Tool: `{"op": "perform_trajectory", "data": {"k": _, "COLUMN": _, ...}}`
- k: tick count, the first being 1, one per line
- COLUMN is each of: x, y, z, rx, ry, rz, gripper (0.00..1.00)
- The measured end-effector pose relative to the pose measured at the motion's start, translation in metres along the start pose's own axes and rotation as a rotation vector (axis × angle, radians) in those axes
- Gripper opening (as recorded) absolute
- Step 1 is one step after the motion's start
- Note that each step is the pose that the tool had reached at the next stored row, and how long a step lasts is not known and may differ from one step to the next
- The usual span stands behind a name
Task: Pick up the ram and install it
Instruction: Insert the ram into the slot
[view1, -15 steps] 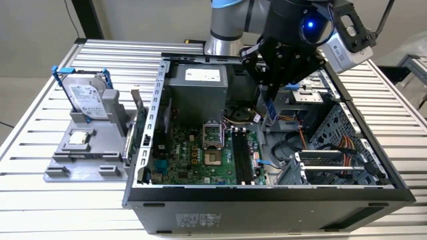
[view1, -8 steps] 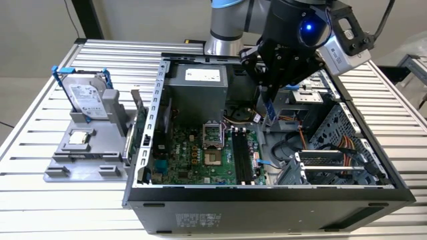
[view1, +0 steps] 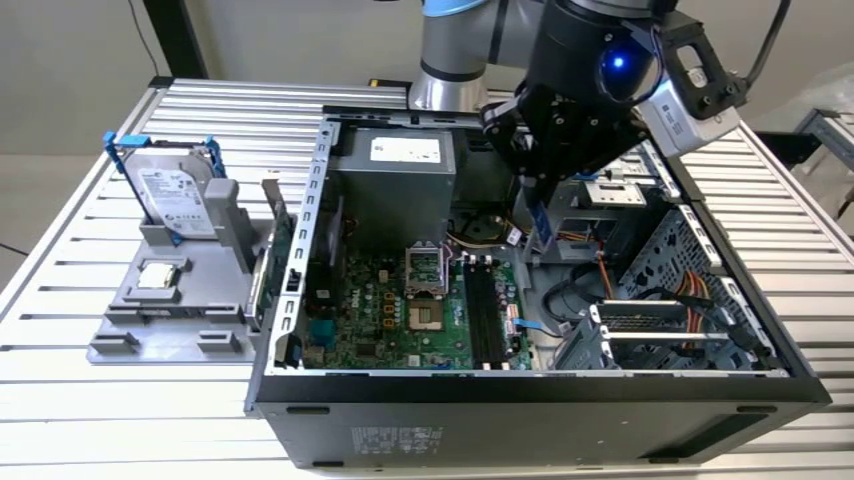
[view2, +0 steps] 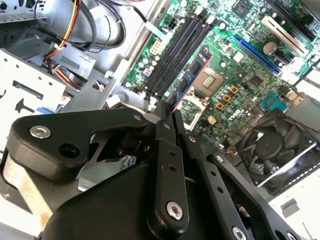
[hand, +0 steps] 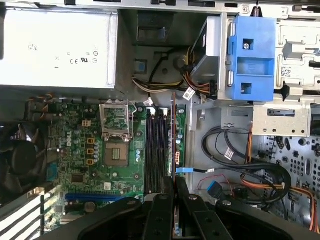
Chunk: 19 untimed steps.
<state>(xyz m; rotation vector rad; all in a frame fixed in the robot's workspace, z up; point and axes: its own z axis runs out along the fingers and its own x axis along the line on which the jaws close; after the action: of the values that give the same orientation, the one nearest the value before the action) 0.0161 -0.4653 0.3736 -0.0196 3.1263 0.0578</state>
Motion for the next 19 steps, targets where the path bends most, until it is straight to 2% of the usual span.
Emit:
{"op": "perform_trajectory", "data": {"k": 8, "x": -0.0041, "y": -0.0002, "z": 0.0055, "rx": 0.0001, "ry": 0.0002, "rz": 0.000, "gripper": 0.00}}
{"op": "perform_trajectory", "data": {"k": 19, "x": -0.0048, "y": -0.0004, "z": 0.0085, "rx": -0.0026, "ry": 0.0002, "rz": 0.000, "gripper": 0.00}}
